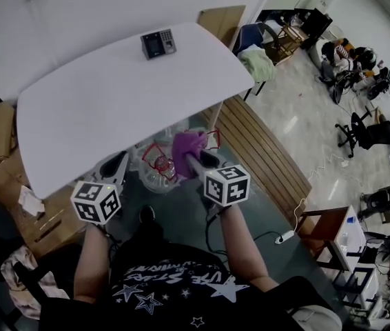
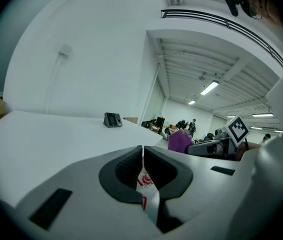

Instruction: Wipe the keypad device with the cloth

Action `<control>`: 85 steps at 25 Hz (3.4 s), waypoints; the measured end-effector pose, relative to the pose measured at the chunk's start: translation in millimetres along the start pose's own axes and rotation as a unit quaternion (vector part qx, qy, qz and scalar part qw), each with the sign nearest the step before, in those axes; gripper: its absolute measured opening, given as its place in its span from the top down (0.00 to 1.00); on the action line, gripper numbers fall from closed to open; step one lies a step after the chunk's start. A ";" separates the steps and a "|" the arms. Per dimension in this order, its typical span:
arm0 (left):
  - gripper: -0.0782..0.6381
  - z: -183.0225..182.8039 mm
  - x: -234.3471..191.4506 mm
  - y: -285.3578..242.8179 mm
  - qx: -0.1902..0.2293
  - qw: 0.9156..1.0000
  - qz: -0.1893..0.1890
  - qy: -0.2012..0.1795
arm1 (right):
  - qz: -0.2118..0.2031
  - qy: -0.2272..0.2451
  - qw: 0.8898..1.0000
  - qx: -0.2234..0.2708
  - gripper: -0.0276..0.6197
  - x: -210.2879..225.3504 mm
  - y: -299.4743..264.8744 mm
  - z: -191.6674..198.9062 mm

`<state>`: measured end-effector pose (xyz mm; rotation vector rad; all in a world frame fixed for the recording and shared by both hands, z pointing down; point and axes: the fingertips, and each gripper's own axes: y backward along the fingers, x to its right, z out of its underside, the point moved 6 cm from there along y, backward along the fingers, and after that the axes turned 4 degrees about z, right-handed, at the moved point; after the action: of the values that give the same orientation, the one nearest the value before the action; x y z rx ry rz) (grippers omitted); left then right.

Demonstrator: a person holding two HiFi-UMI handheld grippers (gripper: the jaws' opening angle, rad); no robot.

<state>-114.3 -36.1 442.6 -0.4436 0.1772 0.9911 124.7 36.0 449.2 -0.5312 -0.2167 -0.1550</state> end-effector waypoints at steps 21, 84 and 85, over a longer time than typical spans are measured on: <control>0.87 -51.5 -112.8 -88.3 -0.015 0.998 0.057 0.007 | 0.062 0.009 0.998 -0.005 0.81 16.7 -96.8 -63.3; 0.86 -140.7 -181.7 -335.8 0.049 0.977 -0.199 0.054 | -0.158 0.139 0.977 -0.033 0.81 210.0 -424.1 -248.4; 0.87 -139.8 -183.9 -336.7 0.048 0.977 -0.199 0.054 | -0.159 0.139 0.977 -0.035 0.81 207.8 -428.3 -248.4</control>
<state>76.0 -396.0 474.4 -0.4240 0.2239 0.5632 279.7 -475.7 498.6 -0.5351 -0.0206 -0.5470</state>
